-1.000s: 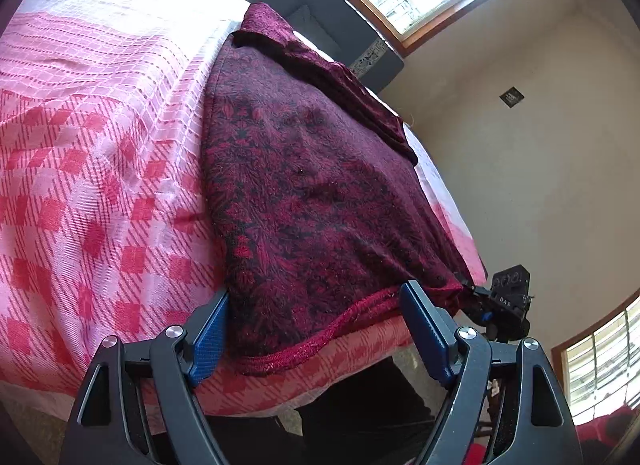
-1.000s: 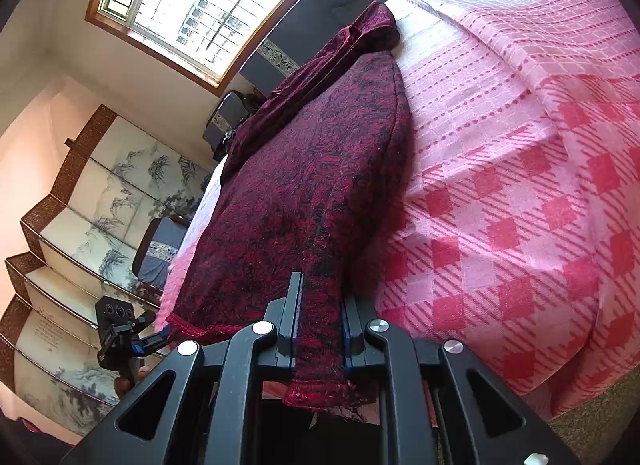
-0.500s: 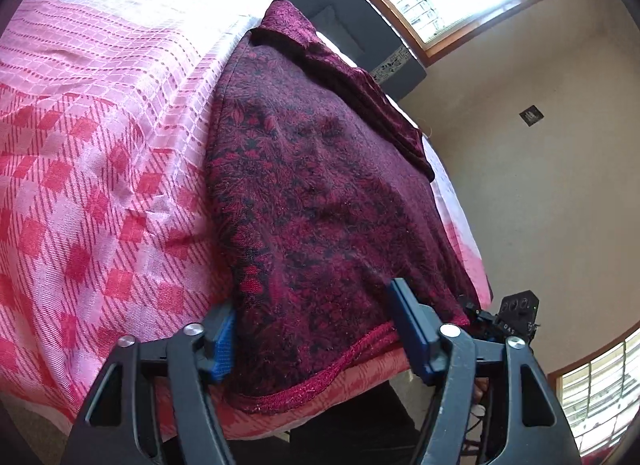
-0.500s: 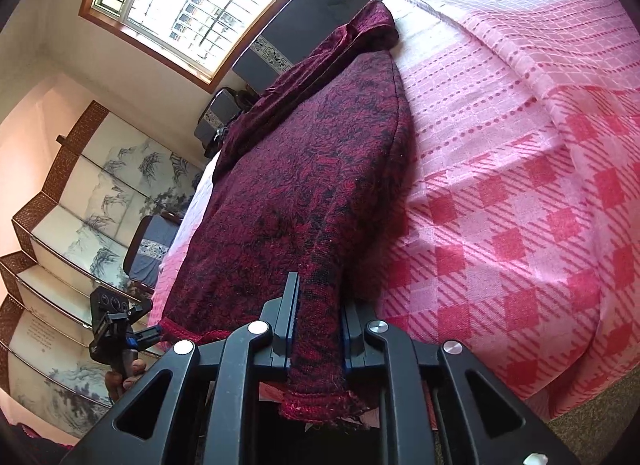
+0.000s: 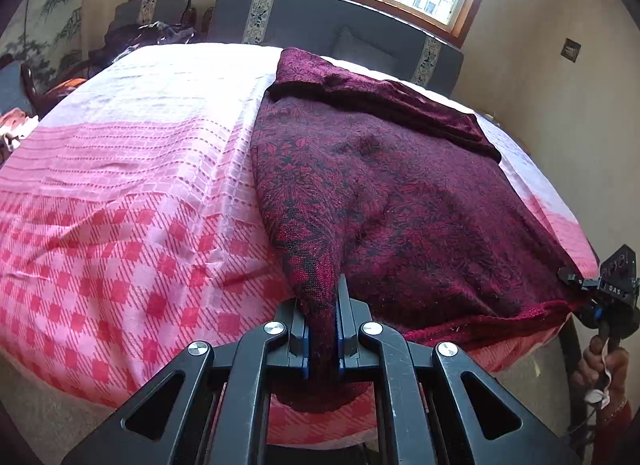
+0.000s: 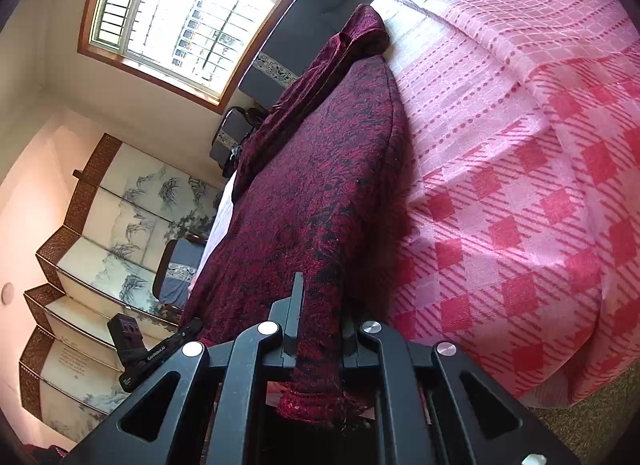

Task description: Fold small clothes

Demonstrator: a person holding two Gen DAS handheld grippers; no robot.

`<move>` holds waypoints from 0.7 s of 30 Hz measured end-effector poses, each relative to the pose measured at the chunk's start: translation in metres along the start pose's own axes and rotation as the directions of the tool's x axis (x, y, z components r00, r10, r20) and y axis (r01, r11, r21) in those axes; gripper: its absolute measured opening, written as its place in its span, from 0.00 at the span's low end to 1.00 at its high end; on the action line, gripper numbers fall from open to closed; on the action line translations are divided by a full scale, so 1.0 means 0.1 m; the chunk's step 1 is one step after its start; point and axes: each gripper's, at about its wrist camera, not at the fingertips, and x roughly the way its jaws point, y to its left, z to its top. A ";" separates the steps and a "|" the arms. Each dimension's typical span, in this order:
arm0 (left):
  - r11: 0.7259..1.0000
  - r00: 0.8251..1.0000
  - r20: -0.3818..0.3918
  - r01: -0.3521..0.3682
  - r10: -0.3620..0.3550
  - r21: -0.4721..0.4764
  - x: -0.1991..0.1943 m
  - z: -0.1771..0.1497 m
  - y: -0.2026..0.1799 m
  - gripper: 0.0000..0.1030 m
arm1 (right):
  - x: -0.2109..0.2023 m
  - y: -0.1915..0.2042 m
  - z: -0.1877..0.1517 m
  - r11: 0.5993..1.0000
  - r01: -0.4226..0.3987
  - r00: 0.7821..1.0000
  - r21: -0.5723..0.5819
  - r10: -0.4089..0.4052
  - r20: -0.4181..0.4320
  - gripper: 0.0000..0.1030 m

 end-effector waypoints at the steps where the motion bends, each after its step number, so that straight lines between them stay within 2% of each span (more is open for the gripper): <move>1: 1.000 1.000 0.005 -0.018 0.018 0.021 -0.01 0.00 -0.04 0.09 | 0.00 0.00 -0.01 1.000 0.002 1.000 -0.001 -0.002 -0.001 0.09; 8: 0.992 0.996 0.036 -0.089 0.086 0.088 -0.01 -0.02 -0.12 0.09 | -0.02 -0.01 -0.02 1.000 -0.010 1.000 -0.003 0.010 0.003 0.09; 21: 0.983 0.990 0.075 -0.127 0.118 0.131 -0.11 -0.05 -0.21 0.09 | -0.03 -0.05 -0.04 0.999 -0.033 0.999 0.011 0.033 0.009 0.09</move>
